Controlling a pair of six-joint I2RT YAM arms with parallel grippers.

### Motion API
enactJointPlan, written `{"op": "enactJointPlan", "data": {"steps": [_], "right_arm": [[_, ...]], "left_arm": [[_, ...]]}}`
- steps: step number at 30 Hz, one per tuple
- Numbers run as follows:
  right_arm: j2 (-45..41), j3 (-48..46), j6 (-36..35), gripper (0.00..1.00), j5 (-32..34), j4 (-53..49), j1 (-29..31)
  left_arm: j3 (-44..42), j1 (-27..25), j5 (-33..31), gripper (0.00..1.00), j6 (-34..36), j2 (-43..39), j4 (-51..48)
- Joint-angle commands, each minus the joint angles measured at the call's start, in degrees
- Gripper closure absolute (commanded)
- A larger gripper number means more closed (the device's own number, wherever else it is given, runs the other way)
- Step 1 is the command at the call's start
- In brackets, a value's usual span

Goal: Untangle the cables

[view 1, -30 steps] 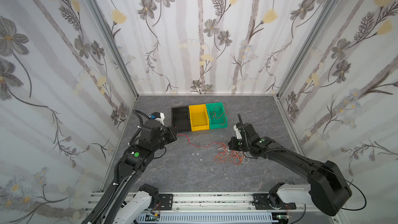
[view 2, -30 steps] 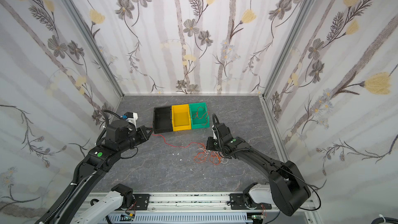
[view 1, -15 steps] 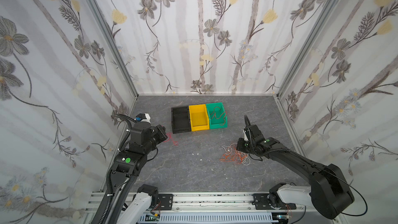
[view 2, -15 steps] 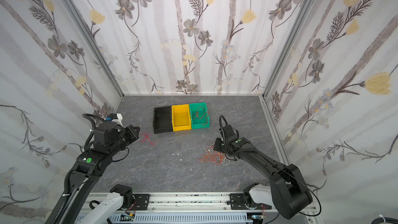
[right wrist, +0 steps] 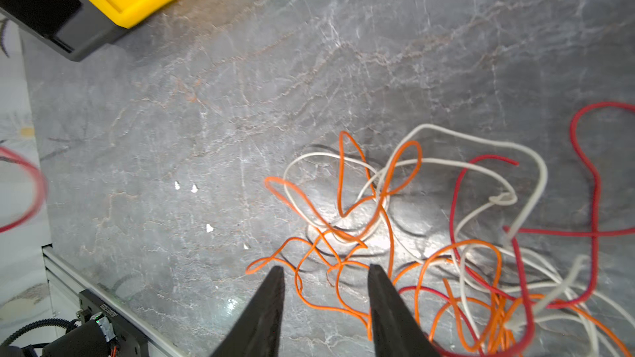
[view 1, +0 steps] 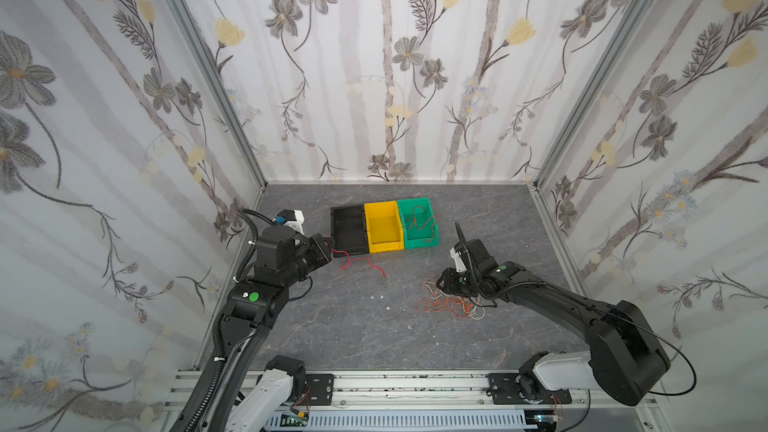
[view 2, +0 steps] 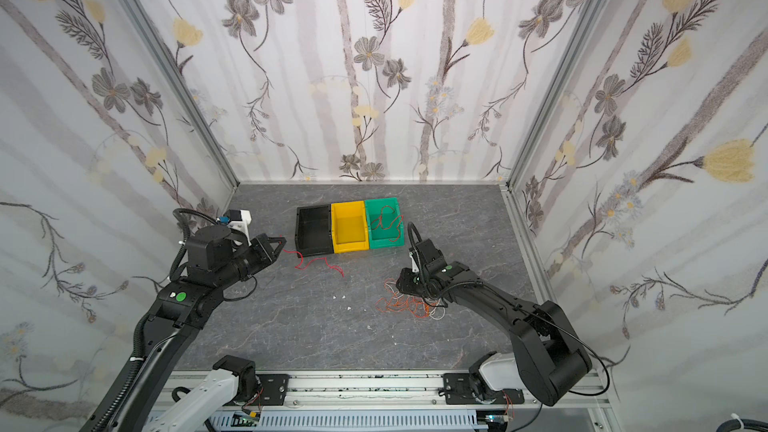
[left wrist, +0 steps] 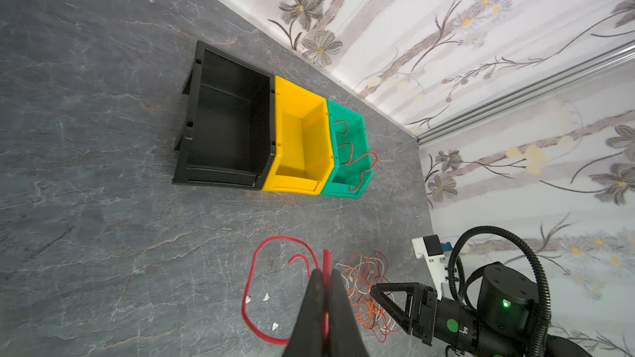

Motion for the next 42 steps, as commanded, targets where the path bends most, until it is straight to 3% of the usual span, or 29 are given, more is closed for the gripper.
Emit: {"op": "enactJointPlan", "data": {"steps": [1, 3, 12, 23, 32, 42], "right_arm": [[-1.36, 2.53, -2.37, 0.48, -2.27, -2.01, 0.22], [-1.93, 4.48, -4.13, 0.42, -3.63, -4.17, 0.22], [-3.97, 9.92, -8.02, 0.38, -5.11, -7.60, 0.07], [-5.23, 11.11, -7.52, 0.37, -6.53, -5.15, -4.93], [-7.65, 9.93, -7.26, 0.37, -7.89, -3.95, -10.85], [-7.93, 6.45, -7.09, 0.37, -12.41, -2.34, -16.79]], "left_arm": [[1.10, -0.06, 4.34, 1.00, -0.84, 0.56, 3.74], [1.56, -0.39, 6.02, 1.00, -0.93, 1.26, 4.64], [5.53, -3.81, 7.65, 0.99, -0.24, 6.12, 7.10], [17.24, -10.55, 4.64, 0.99, 1.18, 20.95, 11.52], [35.39, -14.33, 0.26, 0.98, 3.37, 40.15, 9.79], [63.69, -15.64, -1.65, 0.98, 5.00, 64.55, 2.12]]}}
